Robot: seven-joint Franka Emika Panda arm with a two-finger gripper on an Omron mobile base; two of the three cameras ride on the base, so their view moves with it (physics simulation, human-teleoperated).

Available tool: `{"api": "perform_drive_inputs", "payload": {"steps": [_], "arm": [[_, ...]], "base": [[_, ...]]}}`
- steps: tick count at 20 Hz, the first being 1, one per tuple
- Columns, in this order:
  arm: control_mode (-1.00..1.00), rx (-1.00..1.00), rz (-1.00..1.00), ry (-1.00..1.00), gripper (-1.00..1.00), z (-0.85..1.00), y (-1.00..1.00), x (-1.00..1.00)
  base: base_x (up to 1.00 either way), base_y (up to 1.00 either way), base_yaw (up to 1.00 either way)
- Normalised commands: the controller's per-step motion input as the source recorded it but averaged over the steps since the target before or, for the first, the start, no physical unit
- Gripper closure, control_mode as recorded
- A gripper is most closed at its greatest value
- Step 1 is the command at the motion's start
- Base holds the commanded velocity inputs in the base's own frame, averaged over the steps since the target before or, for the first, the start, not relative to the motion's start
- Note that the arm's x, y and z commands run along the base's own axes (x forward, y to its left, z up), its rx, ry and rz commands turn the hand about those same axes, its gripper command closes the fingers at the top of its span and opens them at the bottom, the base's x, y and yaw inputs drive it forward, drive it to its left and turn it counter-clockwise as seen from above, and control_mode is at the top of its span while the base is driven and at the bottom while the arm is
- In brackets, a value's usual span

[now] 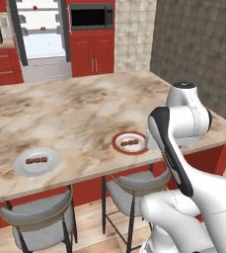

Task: Pick up the banana and apple from the fridge and place one fruit on each plate on the dining counter.

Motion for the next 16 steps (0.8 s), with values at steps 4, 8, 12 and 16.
{"api": "perform_drive_inputs", "payload": {"steps": [4,8,12,16], "arm": [[1.0,0.0,0.0,0.0,1.0,0.0,0.0,0.0],[1.0,0.0,0.0,0.0,1.0,0.0,0.0,0.0],[1.0,0.0,0.0,0.0,1.0,0.0,0.0,0.0],[1.0,0.0,0.0,0.0,1.0,0.0,0.0,0.0]], "base": [[0.61,0.38,-0.14],[0.52,0.17,-0.06],[0.52,0.21,-0.02],[0.43,0.07,-0.01]]}}
